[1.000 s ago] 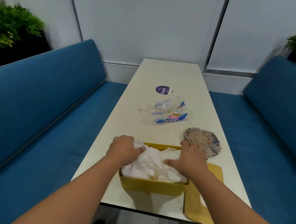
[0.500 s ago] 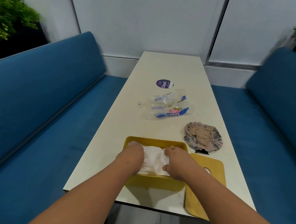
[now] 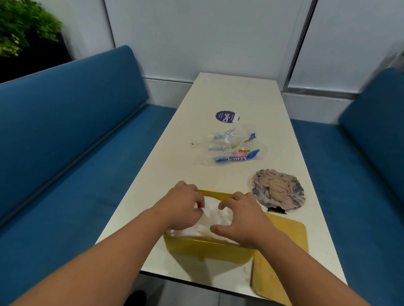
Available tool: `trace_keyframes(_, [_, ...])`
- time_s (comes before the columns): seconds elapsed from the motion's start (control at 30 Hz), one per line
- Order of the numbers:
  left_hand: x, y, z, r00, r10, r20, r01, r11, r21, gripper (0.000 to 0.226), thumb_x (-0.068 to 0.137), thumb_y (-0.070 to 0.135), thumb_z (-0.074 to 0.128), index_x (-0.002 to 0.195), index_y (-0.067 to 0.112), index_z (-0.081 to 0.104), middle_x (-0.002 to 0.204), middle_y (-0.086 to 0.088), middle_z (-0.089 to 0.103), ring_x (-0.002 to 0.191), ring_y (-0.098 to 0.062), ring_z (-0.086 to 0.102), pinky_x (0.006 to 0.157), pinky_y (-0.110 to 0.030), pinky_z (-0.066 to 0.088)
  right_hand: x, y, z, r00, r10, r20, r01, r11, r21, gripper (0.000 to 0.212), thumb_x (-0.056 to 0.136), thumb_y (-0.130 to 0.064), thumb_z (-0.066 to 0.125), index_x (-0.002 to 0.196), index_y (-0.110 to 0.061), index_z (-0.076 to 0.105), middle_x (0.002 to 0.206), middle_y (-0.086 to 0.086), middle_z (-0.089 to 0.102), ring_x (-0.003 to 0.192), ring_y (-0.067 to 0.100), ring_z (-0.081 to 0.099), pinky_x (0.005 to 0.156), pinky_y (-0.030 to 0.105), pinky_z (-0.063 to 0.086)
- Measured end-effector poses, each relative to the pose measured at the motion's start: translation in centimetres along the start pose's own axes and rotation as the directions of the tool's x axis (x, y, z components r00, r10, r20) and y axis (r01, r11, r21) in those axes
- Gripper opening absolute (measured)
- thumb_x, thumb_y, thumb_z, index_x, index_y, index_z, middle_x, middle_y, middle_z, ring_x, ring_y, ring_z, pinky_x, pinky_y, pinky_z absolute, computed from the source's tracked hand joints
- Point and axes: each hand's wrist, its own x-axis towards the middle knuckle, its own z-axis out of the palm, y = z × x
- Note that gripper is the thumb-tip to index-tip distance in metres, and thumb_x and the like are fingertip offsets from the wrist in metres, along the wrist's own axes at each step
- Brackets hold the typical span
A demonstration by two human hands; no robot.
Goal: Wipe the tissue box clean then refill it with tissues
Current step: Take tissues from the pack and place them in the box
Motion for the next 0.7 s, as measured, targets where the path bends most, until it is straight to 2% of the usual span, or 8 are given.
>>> trace_keyframes(0.13, [0.1,0.1,-1.4,0.996,-0.042,-0.079,0.024,0.976,-0.217,0.017,0.093,0.024,0.049,0.101,0.023,0.064,0.099,0.001,0.058,0.09,-0.017,0.053,0.076,-0.026,0.047,0.2,0.6,-0.5,0.997,-0.012,-0.079,0.023,0.991,0.134,0.023,0.085,-0.031,0.058,0.106,-0.026,0.065,0.116,-0.002,0.058,0.107,0.018,0.046,0.085,0.028,0.038])
trace_keyframes(0.2, [0.2,0.0,-1.6,0.992,-0.079,-0.102,0.044,0.951,-0.305,0.012,0.093,0.026,0.05,0.099,0.023,0.06,0.093,0.003,0.06,0.082,-0.015,0.057,0.071,-0.028,0.051,0.2,0.8,-1.1,0.991,0.067,-0.117,-0.028,0.953,0.3,0.015,0.09,-0.024,0.054,0.101,-0.022,0.064,0.1,-0.002,0.063,0.094,0.018,0.055,0.07,0.028,0.04])
trace_keyframes(0.27, [0.0,-0.2,-1.5,0.991,-0.102,-0.092,0.057,0.916,-0.397,0.016,0.089,0.033,0.061,0.103,0.026,0.059,0.094,0.007,0.061,0.083,-0.011,0.059,0.068,-0.024,0.051,0.3,0.8,-1.7,0.984,0.136,-0.112,-0.065,0.87,0.489,0.01,0.094,-0.026,0.051,0.097,-0.024,0.061,0.088,-0.002,0.064,0.081,0.018,0.059,0.065,0.031,0.045])
trace_keyframes(0.33, [0.0,-0.4,-1.3,0.988,-0.129,-0.084,0.079,0.893,-0.442,0.018,0.086,0.032,0.068,0.102,0.027,0.062,0.092,0.009,0.062,0.082,-0.011,0.059,0.066,-0.021,0.05,0.3,0.9,-2.2,0.98,0.156,-0.126,-0.051,0.8,0.598,0.009,0.096,-0.03,0.051,0.096,-0.025,0.059,0.088,-0.003,0.064,0.081,0.018,0.06,0.068,0.035,0.049])
trace_keyframes(0.43, [0.0,-0.7,-1.1,0.975,-0.187,-0.117,0.107,0.864,-0.492,0.005,0.09,0.023,0.064,0.088,0.019,0.065,0.081,0.002,0.065,0.074,-0.016,0.059,0.069,-0.028,0.052,0.2,1.0,-2.6,0.97,0.212,-0.12,-0.054,0.664,0.745,0.009,0.094,-0.029,0.058,0.102,-0.025,0.058,0.094,-0.006,0.063,0.085,0.014,0.061,0.072,0.032,0.052])
trace_keyframes(0.57, [-0.2,-1.1,-0.6,0.956,-0.262,-0.134,0.129,0.782,-0.61,0.009,0.096,0.024,0.056,0.09,0.023,0.063,0.083,0.001,0.068,0.075,-0.018,0.066,0.069,-0.031,0.057,0.3,1.2,-2.1,0.967,0.252,-0.037,-0.143,0.658,0.74,0.016,0.088,-0.008,0.061,0.095,-0.022,0.065,0.09,-0.002,0.069,0.08,0.02,0.065,0.074,0.043,0.056])
trace_keyframes(0.63, [-0.1,-1.4,-0.5,0.94,-0.311,-0.142,0.138,0.727,-0.673,0.005,0.095,0.028,0.059,0.095,0.026,0.063,0.09,0.002,0.067,0.08,-0.018,0.065,0.068,-0.027,0.057,0.4,1.0,-2.3,0.957,0.29,-0.023,-0.149,0.555,0.818,0.022,0.087,0.002,0.055,0.092,-0.015,0.067,0.086,0.002,0.069,0.075,0.022,0.064,0.069,0.042,0.056])
trace_keyframes(0.7, [0.0,-1.4,-0.4,0.947,-0.318,-0.055,0.18,0.662,-0.728,0.009,0.091,0.028,0.065,0.099,0.022,0.066,0.096,-0.001,0.067,0.086,-0.02,0.065,0.071,-0.027,0.058,0.4,1.0,-2.8,0.954,0.3,0.004,-0.161,0.499,0.852,0.023,0.087,0.005,0.052,0.093,-0.012,0.068,0.086,0.003,0.068,0.072,0.022,0.063,0.065,0.038,0.055])
